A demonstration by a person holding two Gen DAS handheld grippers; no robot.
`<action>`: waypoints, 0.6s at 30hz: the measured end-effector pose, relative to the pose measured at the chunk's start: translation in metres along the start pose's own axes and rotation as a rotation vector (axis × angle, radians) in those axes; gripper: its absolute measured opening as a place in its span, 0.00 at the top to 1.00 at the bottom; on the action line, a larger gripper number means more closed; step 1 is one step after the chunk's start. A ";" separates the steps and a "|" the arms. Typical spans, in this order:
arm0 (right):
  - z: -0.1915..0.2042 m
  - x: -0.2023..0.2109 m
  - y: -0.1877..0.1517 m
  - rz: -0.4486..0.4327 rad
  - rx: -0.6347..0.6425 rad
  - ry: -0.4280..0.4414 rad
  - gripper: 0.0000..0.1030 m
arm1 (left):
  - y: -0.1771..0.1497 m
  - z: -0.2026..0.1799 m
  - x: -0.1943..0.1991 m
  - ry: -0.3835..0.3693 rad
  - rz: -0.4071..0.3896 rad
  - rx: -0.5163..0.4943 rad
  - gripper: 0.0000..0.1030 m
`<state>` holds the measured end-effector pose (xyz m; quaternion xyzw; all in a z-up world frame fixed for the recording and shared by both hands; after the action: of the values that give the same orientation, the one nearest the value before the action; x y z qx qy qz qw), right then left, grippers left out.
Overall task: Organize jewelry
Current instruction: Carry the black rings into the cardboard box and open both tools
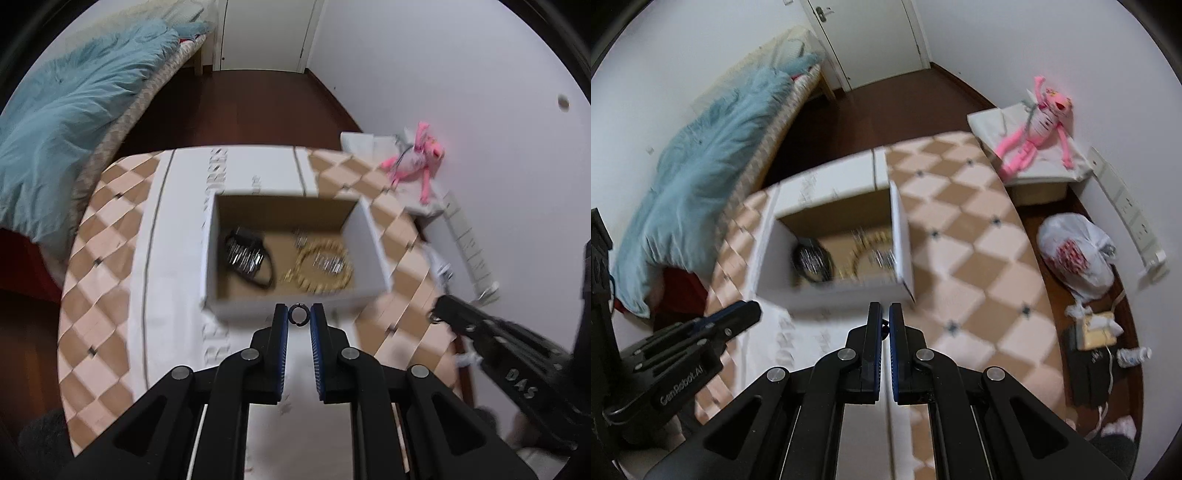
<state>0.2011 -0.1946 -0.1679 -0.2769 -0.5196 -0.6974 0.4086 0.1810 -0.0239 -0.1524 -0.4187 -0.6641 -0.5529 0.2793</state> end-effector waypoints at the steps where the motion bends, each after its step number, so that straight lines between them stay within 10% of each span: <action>1: 0.002 -0.004 0.008 0.002 0.000 0.010 0.96 | 0.011 0.000 -0.004 -0.008 0.007 0.001 0.91; 18: 0.006 -0.123 0.090 0.272 0.057 -0.023 0.95 | 0.087 0.029 -0.083 0.012 0.212 0.069 0.89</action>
<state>0.3411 -0.1652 -0.2204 -0.3412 -0.5015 -0.6173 0.5011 0.2997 -0.0126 -0.1848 -0.4733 -0.6330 -0.4996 0.3546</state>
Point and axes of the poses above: each gripper's, at about its wrist camera, not at the fingertips, and x roughly against the way its jaws point, z to its left, y to its top, the point moved 5 cm from there along -x, roughly the way its jaws point, and after that the axes turned 2 degrees about -z, right-handed, at the moved point
